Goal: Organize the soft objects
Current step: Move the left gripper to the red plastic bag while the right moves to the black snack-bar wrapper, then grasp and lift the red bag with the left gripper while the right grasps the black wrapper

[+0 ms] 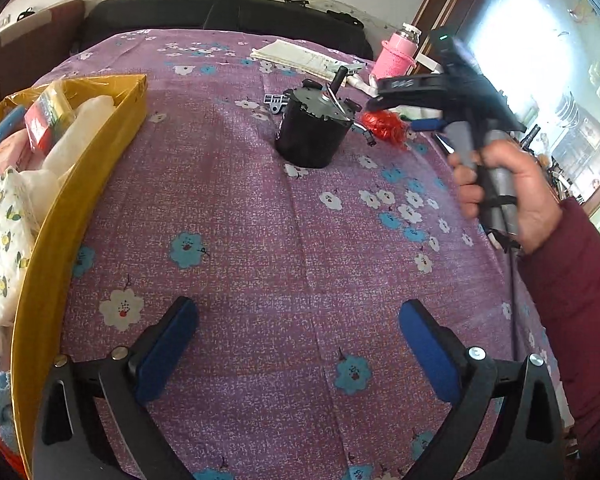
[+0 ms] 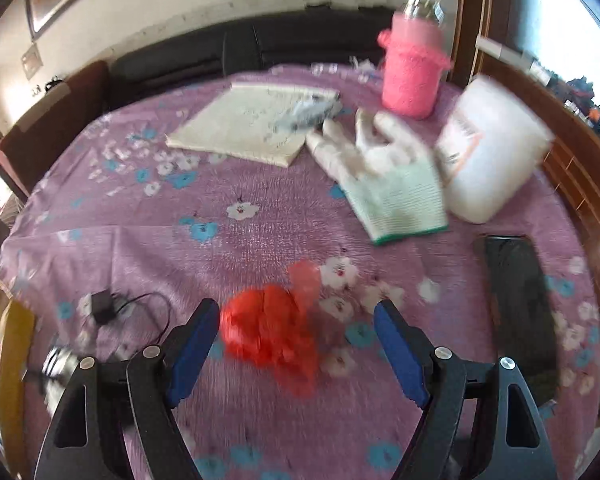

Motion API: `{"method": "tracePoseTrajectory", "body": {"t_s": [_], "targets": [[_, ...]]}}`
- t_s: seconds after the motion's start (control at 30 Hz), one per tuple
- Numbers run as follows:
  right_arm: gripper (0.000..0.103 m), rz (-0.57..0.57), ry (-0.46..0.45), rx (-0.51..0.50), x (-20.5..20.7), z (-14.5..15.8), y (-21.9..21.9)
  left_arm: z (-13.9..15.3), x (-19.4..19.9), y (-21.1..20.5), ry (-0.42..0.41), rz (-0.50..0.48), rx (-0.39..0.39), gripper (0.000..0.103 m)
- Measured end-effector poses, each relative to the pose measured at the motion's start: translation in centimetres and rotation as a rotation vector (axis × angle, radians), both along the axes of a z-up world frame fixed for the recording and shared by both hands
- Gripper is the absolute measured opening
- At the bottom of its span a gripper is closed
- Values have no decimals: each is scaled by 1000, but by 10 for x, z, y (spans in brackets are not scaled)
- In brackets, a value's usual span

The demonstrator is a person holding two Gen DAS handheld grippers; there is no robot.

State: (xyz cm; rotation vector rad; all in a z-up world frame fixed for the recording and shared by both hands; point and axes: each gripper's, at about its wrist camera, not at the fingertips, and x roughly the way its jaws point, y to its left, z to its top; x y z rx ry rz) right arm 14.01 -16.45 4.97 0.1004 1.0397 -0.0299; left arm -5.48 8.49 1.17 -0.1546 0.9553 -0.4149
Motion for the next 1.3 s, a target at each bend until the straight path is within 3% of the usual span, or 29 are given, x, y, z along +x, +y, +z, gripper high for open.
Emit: {"method": "tracePoseTrajectory", "body": {"t_s": [0.03, 0.07, 0.1, 0.17, 0.33, 0.43, 0.5, 0.6, 0.7, 0.87, 1.1, 1.27, 1.3], "targets": [[78, 16, 21, 11, 3, -6, 2, 0, 0, 0, 0, 0, -1, 101], [59, 37, 37, 33, 4, -9, 4, 0, 0, 0, 0, 0, -1, 101], [52, 45, 43, 59, 0, -10, 5, 0, 1, -1, 0, 0, -1, 101], [50, 60, 50, 63, -10, -8, 8, 0, 1, -1, 1, -1, 0, 101], [50, 221, 83, 115, -75, 0, 25, 0, 2, 1, 2, -1, -7, 101], [58, 395, 116, 235, -128, 9, 40, 0, 3, 1, 3, -3, -7, 102], [71, 419, 89, 252, -155, 21, 35, 0, 4, 1, 4, -5, -4, 102], [81, 313, -25, 221, -179, 47, 0, 0, 2, 1, 4, -5, -8, 102], [83, 109, -125, 90, -191, 66, -52, 0, 2, 1, 3, -5, -11, 102], [83, -96, -104, 41, -202, 54, -120, 0, 2, 1, 3, -5, -10, 102], [83, -125, -82, 18, -185, 32, -126, -1, 2, -4, 7, -15, 25, 103], [83, -129, -53, -2, -162, 6, -109, -3, -1, -20, 5, -40, 151, 103], [77, -126, -52, 23, -161, 2, -108, -3, -1, -21, 4, -41, 166, 103]]}}
